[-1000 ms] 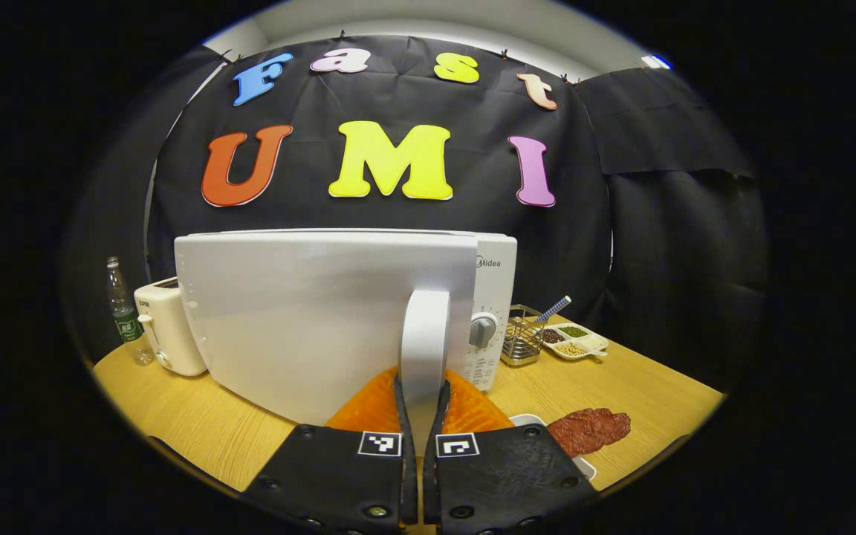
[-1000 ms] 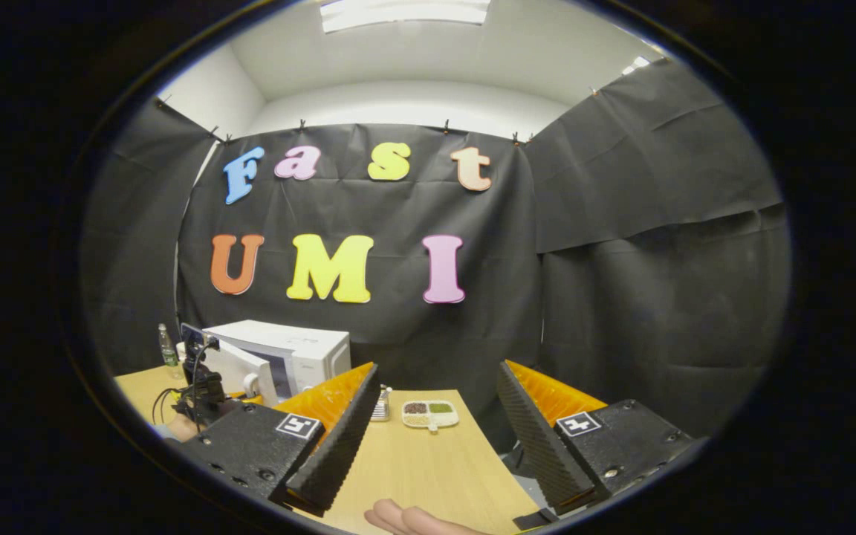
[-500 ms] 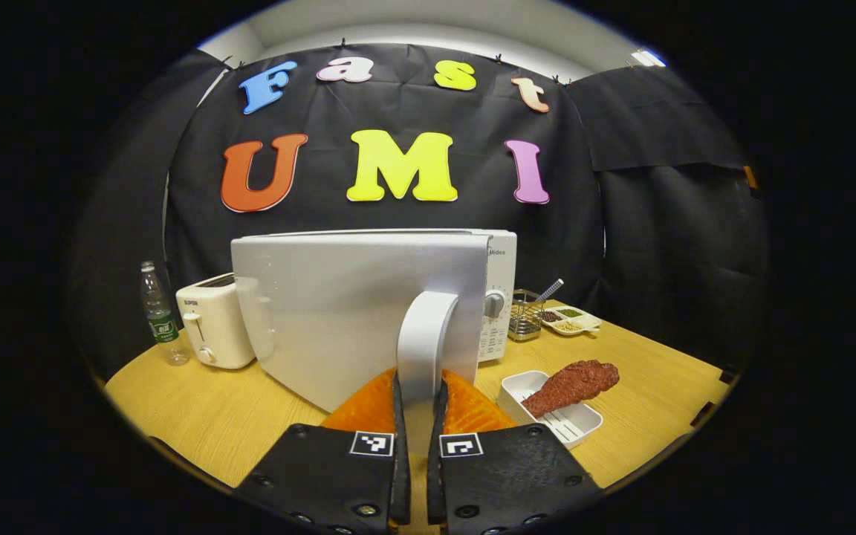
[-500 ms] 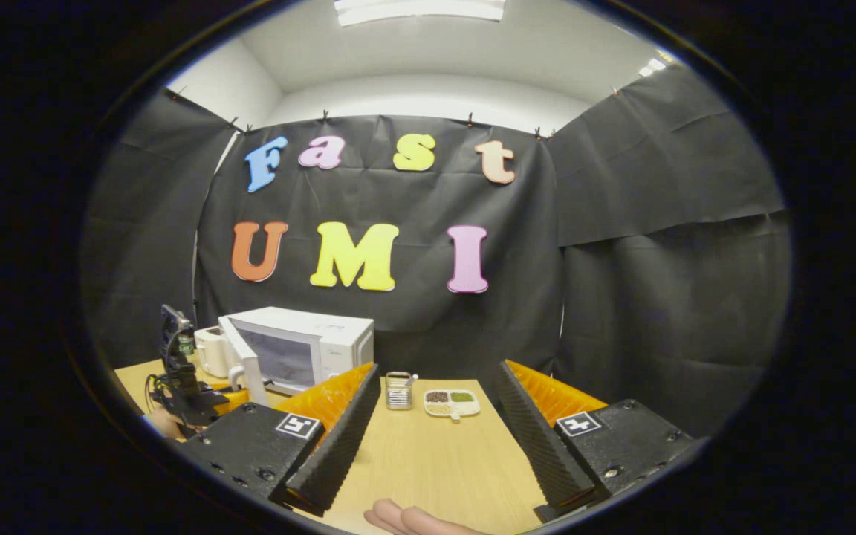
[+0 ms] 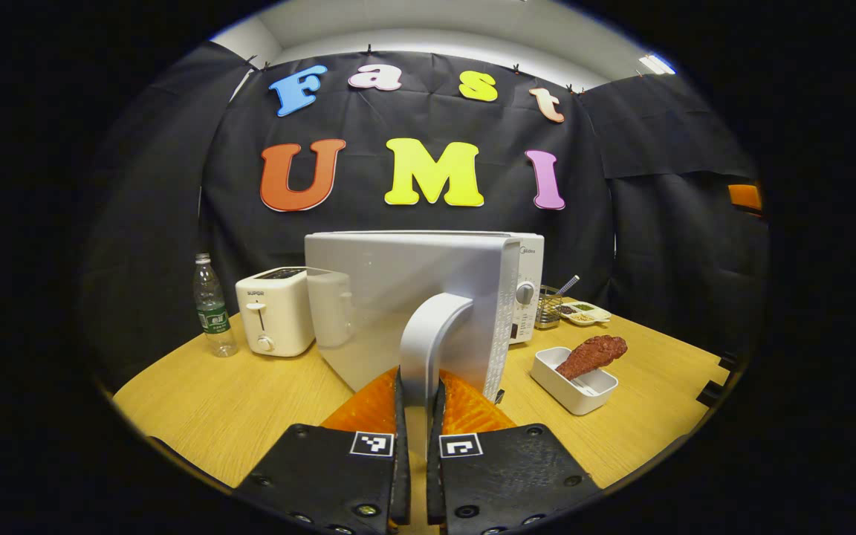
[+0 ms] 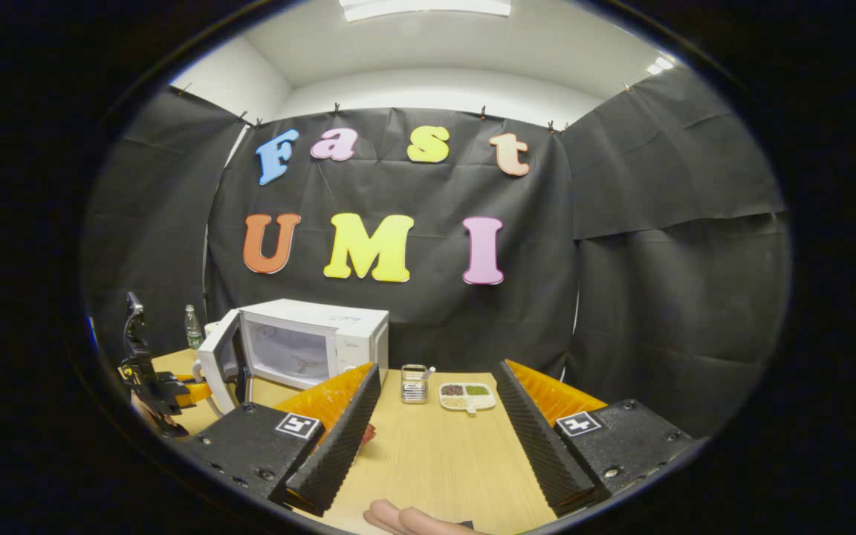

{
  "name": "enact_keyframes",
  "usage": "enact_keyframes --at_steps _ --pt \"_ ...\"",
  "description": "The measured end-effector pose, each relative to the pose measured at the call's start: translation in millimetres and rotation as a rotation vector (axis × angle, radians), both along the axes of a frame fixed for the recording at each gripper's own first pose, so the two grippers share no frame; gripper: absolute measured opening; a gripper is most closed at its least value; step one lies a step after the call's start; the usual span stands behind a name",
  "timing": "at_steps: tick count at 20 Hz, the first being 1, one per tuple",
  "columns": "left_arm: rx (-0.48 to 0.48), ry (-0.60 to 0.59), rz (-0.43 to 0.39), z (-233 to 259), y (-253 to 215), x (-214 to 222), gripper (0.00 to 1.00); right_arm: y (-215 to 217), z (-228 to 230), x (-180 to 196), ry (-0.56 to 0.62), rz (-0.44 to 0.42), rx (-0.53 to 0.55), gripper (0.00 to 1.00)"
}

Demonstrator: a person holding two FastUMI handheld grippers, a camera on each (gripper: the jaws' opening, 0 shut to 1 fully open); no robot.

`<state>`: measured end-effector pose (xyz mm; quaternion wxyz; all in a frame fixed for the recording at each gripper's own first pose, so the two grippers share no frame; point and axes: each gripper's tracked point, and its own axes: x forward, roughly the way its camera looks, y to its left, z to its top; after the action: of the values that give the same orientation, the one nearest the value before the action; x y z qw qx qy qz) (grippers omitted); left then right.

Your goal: Open the microwave oven with the left hand, put the food in, and close the microwave oven.

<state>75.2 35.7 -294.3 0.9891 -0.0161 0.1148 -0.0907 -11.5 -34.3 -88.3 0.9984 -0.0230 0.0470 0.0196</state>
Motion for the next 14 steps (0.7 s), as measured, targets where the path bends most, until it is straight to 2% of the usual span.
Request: enact_keyframes --at_steps 1,2,4,6,7,8,10,11,12,13,14 --pt "0.003 -0.008 0.012 1 11 -5 0.08 4 -1 -1 0.002 0.006 0.001 0.92" --pt "0.008 -0.002 0.032 -1 25 -10 0.14 7 0 -1 0.004 0.009 0.002 0.92" --pt "-0.005 0.011 0.062 -5 53 -19 0.14 12 0 -2 0.005 0.017 0.002 0.92" --pt "-0.013 0.049 0.084 -8 76 -43 0.23 16 0 -4 0.004 0.021 -0.004 0.92" --pt "-0.005 0.042 0.086 -3 85 -54 0.19 17 0 -5 0.002 0.023 -0.007 0.92" --pt "0.001 0.031 0.088 1 94 -64 0.47 19 -1 -4 0.003 0.024 -0.012 0.92" --pt "0.006 0.004 0.125 10 109 -74 0.96 22 -5 -2 0.012 0.026 -0.019 0.92" --pt "0.004 -0.005 0.146 15 116 -84 0.83 24 -8 0 0.019 0.026 -0.021 0.92" --pt "0.006 -0.016 0.159 22 118 -89 0.94 25 -10 2 0.028 0.027 -0.022 0.92" --pt "0.012 -0.028 0.179 29 122 -96 0.94 26 -14 4 0.039 0.028 -0.02 0.92" --pt "0.016 -0.031 0.189 37 122 -101 0.82 28 -16 6 0.049 0.032 -0.018 0.92"
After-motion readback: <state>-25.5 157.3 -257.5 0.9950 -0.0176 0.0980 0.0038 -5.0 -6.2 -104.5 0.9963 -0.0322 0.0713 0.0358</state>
